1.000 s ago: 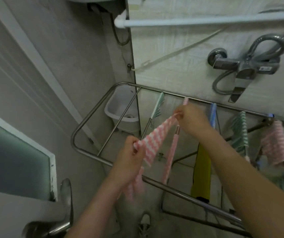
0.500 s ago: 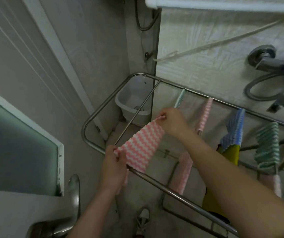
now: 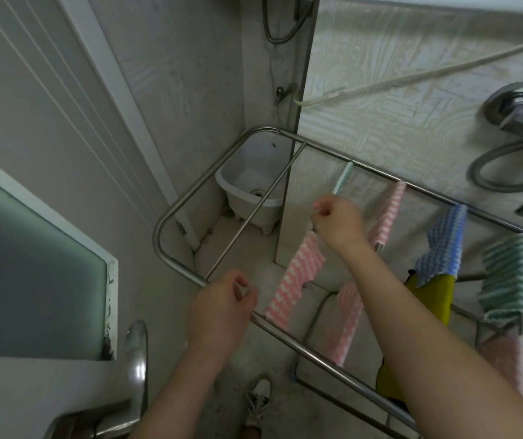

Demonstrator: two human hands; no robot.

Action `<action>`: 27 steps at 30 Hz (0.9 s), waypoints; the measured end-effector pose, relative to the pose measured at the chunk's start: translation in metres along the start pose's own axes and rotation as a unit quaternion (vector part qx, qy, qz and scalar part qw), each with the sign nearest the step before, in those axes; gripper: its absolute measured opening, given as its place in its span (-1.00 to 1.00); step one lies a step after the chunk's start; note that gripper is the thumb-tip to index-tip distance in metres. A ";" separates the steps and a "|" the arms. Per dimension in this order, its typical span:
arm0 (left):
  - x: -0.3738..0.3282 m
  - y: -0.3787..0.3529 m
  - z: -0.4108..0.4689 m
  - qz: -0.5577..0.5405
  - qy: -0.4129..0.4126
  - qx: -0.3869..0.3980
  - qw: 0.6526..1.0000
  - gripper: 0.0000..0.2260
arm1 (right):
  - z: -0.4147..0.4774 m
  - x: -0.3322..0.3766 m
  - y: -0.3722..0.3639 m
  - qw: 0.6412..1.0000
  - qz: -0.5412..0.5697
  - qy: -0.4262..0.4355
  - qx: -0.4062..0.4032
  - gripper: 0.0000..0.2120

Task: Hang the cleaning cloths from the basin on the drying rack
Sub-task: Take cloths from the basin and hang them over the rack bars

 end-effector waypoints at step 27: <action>-0.029 0.020 -0.016 -0.113 -0.017 0.078 0.990 -0.92 | -0.053 0.029 0.009 0.995 0.043 0.025 0.084 -0.84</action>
Point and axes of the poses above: each hand's wrist, its own z-axis towards the middle knuckle, its own y-axis out of the back of the hand, x = y × z, the point moved 4 cm from there along z, towards the middle knuckle, and after that the axes turned 8 degrees about y, right-handed, at the moved point
